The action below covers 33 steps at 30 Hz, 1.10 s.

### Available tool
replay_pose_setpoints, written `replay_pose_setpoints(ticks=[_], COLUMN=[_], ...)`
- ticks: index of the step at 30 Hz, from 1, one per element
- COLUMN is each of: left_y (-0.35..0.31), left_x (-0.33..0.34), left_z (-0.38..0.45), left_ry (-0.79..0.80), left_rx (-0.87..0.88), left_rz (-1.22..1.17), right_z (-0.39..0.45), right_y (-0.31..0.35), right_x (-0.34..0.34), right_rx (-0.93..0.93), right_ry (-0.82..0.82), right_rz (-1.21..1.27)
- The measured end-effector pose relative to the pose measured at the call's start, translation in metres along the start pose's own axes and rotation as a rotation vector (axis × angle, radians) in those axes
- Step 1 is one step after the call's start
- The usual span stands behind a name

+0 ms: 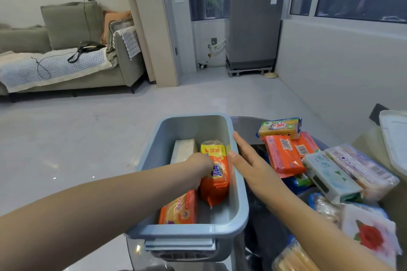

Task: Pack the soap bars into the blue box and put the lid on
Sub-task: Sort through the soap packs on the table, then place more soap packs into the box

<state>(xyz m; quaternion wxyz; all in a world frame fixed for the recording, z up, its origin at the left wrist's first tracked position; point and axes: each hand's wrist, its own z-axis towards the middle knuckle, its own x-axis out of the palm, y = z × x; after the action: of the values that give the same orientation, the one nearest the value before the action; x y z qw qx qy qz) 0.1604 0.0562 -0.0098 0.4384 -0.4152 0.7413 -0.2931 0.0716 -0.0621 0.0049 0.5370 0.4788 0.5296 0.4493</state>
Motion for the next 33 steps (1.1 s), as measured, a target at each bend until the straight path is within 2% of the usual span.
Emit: replay_pose_setpoints(ticks=[5,13,17,24,28,33], left_y=[-0.002,-0.024,-0.03,-0.048,-0.067,-0.086], left_x=[-0.001,-0.018,-0.014,0.019,0.047,0.088], left_z=[-0.004,-0.042,-0.064,-0.079,-0.077,-0.07], left_ry=[-0.025,-0.077,-0.154,-0.093,-0.015,0.111], left_rx=[0.102,0.402,0.575,0.777,0.773,0.609], left_rz=[-0.001,0.002,0.006,0.069,0.083,0.213], right_z=[0.001,-0.004,-0.01,-0.023,-0.027,-0.027], right_y=[-0.003,-0.001,-0.003,-0.007,-0.005,-0.014], right_x=[-0.004,-0.008,-0.017,-0.055,-0.084,-0.129], right_rx=[-0.023,-0.042,-0.043,-0.07,-0.061,0.021], right_ry=[0.005,-0.015,-0.12,-0.248,-0.352,-0.42], right_rz=[0.015,-0.004,-0.151,-0.167,-0.24,-0.438])
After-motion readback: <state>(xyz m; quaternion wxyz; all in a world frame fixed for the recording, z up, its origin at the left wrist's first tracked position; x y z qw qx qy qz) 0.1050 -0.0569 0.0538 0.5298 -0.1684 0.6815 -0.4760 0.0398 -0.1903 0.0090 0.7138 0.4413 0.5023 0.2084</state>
